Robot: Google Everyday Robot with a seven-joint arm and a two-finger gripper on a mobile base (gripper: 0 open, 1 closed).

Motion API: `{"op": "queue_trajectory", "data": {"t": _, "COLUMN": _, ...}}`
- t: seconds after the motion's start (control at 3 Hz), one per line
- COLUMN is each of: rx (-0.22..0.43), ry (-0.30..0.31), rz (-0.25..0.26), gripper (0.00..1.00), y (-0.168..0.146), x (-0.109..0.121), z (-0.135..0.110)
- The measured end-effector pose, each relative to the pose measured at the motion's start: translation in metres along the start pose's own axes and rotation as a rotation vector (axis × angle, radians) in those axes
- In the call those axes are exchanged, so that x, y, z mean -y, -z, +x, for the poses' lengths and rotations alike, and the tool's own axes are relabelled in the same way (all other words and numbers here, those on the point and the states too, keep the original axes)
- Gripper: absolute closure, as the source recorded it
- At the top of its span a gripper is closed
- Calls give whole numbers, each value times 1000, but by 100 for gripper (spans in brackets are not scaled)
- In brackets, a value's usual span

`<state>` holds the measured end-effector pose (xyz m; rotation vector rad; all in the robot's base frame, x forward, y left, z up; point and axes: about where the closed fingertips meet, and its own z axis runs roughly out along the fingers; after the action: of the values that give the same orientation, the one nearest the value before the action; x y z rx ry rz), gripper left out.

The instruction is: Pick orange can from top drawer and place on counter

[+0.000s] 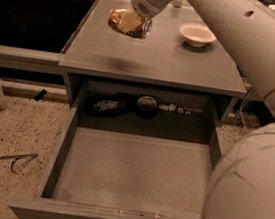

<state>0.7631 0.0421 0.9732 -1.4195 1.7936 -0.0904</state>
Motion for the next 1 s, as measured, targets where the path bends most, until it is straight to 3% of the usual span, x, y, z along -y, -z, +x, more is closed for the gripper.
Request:
{"op": "queue_trajectory", "data": {"t": 0.33, "rx": -67, "ry": -30, "rz": -24, "gripper": 100, "y": -26, "x": 2, "z": 27}}
{"op": "queue_trajectory", "data": {"t": 1.0, "rx": -52, "ry": -39, "rz": -161, "gripper": 100, "y": -57, "x": -41, "z": 55}}
